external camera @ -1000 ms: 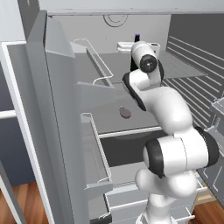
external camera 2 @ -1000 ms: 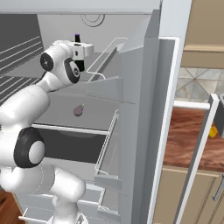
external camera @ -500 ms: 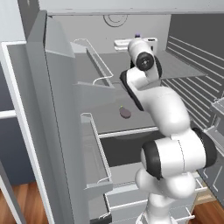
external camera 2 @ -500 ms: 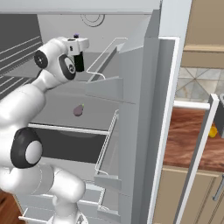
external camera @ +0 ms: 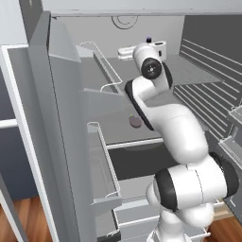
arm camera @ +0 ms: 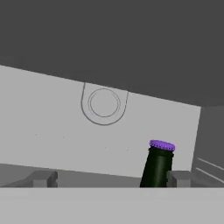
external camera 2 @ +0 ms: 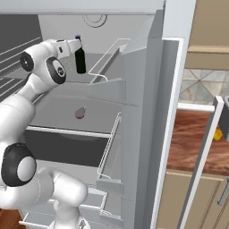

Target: Place the beer on the top shelf of the fridge to keep it out of children's reach, and place the eggplant and mango on lower shelves for easy access.

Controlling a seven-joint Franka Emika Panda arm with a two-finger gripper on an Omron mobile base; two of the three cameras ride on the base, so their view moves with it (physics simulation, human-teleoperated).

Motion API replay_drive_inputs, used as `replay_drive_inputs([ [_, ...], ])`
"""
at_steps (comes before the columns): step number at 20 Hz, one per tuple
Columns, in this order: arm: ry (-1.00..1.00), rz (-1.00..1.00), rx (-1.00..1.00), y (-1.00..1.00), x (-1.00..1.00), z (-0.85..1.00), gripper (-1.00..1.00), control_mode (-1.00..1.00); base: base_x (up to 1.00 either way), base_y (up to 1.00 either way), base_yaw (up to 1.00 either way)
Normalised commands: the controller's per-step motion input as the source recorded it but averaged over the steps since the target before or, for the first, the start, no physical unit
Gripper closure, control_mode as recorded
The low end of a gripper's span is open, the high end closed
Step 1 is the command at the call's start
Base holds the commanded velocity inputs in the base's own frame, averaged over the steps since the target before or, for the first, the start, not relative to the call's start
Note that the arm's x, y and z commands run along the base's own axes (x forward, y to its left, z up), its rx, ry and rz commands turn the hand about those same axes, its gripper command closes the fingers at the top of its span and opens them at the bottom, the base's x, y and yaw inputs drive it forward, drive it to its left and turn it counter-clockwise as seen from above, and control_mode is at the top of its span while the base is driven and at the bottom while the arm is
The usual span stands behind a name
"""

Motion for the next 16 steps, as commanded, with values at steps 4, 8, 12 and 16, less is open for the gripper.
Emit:
replay_drive_inputs([
  [4,0.09,-0.05,0.0,0.0,-0.39,0.0,-1.0,-1.0,0.0,0.0,0.0],
  [8,0.13,-0.06,0.0,-0.01,-0.61,0.0,-1.0,-1.0,0.0,0.0,0.0],
  [12,0.22,-0.01,0.0,0.0,-0.98,-0.08,-1.0,-1.0,0.0,0.0,0.0],
  [16,0.31,0.0,0.0,-0.18,-1.0,-0.29,-1.0,-1.0,0.0,0.0,0.0],
])
